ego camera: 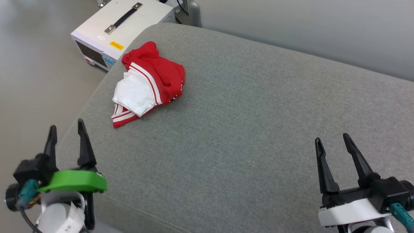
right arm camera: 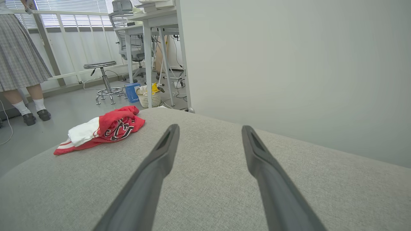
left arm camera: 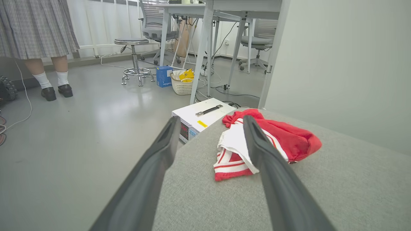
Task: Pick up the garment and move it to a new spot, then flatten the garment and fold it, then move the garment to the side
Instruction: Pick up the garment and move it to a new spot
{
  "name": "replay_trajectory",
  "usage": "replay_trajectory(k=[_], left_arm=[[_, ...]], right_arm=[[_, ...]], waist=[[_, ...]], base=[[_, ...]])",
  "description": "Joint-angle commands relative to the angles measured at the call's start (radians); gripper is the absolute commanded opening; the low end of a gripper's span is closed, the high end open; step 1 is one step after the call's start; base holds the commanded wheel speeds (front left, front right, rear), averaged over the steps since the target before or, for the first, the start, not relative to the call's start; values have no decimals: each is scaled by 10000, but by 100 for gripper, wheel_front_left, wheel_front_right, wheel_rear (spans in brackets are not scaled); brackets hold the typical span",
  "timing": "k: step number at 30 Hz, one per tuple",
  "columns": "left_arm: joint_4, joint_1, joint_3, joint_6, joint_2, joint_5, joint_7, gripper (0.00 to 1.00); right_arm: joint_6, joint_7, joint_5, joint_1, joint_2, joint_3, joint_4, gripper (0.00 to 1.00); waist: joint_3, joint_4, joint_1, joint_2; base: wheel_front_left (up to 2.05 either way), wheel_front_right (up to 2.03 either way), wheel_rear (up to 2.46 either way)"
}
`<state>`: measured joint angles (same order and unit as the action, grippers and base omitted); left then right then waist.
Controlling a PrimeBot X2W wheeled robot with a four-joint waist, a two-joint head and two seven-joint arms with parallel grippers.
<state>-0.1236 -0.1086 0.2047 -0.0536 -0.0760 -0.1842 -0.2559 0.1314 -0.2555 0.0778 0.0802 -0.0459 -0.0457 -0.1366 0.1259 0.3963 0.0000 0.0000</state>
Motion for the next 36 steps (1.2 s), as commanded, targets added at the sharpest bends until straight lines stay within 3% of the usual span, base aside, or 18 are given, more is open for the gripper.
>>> replay_trajectory(k=[1,5,11,17,23,28,36], left_arm=[[-138,-630,131,-217,-236,74,-59,100],[-753,-2141,313,-599,-852,-118,-59,100],[-1764,-4219,-27,-757,-2028,-515,-59,100],[-3073,-5983,-1605,-767,-3512,-1713,384,100],[-4122,-7422,-3428,-769,-4528,-3584,2684,100],[-4679,-8225,-4692,-769,-5182,-5493,5600,100],[-5033,-8833,-6091,-770,-5916,-6602,8788,100]], right_arm=[[-7,-63,-129,-249,-80,-8,-104,100],[-7,-63,-212,-524,-294,4,-257,100],[-7,-63,-275,-1036,-632,85,-520,100],[-7,-63,-306,-1495,-910,128,-811,100],[-7,-63,-305,-1889,-1146,166,-1073,100],[-7,-63,-333,-2197,-1250,125,-1192,100],[-7,-63,-331,-2262,-1233,262,-1286,100]], waist=[[381,-285,0,0],[1039,-615,0,0],[2088,-1101,0,0],[2923,-1422,0,0],[3569,-1589,0,0],[3905,-1821,0,0],[4328,-2202,0,0]], base=[[0,0,0],[0,0,0],[0,0,0],[0,0,0],[0,0,0],[0,0,0],[0,0,0]])
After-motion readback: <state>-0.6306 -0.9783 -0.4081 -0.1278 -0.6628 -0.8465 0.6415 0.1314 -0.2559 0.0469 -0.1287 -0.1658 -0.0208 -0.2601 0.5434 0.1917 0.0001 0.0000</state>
